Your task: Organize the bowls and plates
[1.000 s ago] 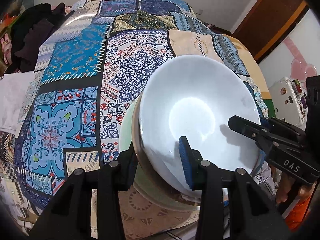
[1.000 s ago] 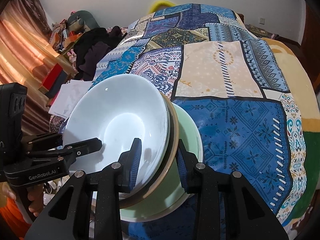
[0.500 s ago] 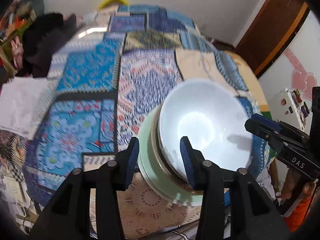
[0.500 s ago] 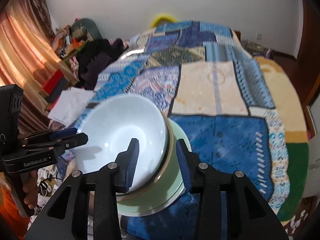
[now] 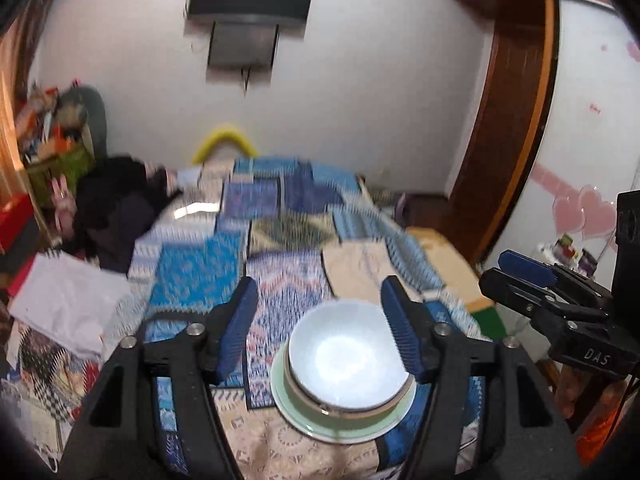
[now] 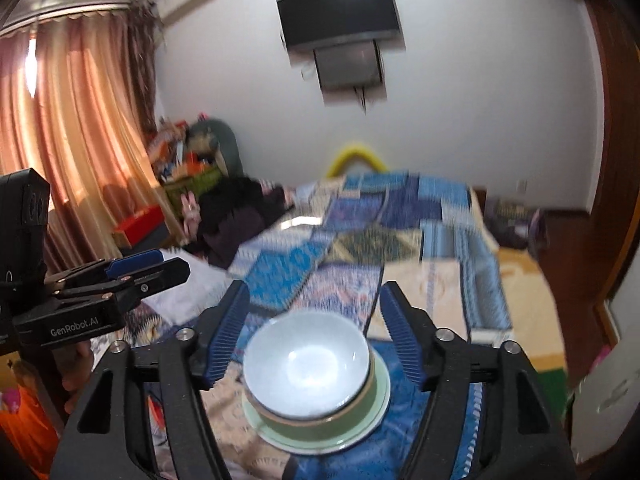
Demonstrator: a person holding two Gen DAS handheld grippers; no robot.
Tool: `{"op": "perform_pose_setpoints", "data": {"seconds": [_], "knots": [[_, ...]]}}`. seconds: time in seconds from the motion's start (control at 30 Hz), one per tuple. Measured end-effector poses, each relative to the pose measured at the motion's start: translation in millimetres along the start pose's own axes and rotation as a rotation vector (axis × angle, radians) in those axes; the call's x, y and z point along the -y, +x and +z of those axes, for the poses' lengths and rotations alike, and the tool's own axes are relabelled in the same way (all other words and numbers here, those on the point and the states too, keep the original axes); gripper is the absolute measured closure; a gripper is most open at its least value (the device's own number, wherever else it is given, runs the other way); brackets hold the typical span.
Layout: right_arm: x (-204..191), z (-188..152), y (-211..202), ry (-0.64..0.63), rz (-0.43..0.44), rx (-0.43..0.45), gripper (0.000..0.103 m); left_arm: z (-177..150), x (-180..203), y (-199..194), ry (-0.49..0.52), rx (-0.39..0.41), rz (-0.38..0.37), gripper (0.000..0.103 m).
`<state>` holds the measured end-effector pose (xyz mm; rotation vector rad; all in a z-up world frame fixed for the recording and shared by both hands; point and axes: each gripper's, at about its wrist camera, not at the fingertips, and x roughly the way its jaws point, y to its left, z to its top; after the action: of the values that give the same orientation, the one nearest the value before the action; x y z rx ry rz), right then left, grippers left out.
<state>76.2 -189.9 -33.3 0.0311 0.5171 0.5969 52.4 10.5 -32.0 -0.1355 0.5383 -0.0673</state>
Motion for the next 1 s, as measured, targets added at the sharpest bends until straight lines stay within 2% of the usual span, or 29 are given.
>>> {"op": "perform_pose_setpoints", "data": {"seconds": [0.17, 0.2, 0.3, 0.37, 0.43, 1.0], "knots": [[-10.5, 6.2, -24.1, -0.022, -0.009, 0.098, 0.02, 3.4, 7.7, -34.2, 0.015, 0.134, 0.029, 0.016], [-11.7, 6.8, -28.5, -0.022, -0.011, 0.117, 0.018, 3.6, 8.7, -38.5, 0.017, 0.152, 0.035, 0.014], [-14.6, 6.1, -34.1, -0.023, -0.016, 0.143, 0.014, 1.8, 11.8, -51.3, 0.022, 0.201, 0.046, 0.005], [-15.5, 5.3, -35.1, -0.018, -0.016, 0.151, 0.006, -0.5, 14.1, -57.8, 0.027, 0.228, 0.063, 0.0], [-15.4, 4.0, -36.1, -0.009, -0.014, 0.162, 0.0, -2.7, 15.9, -61.9, 0.031, 0.248, 0.077, 0.0], [-19.3, -5.2, -43.7, -0.008, -0.002, 0.17, 0.0, -11.2, 14.2, -69.2, 0.028, 0.245, 0.063, 0.0]]}}
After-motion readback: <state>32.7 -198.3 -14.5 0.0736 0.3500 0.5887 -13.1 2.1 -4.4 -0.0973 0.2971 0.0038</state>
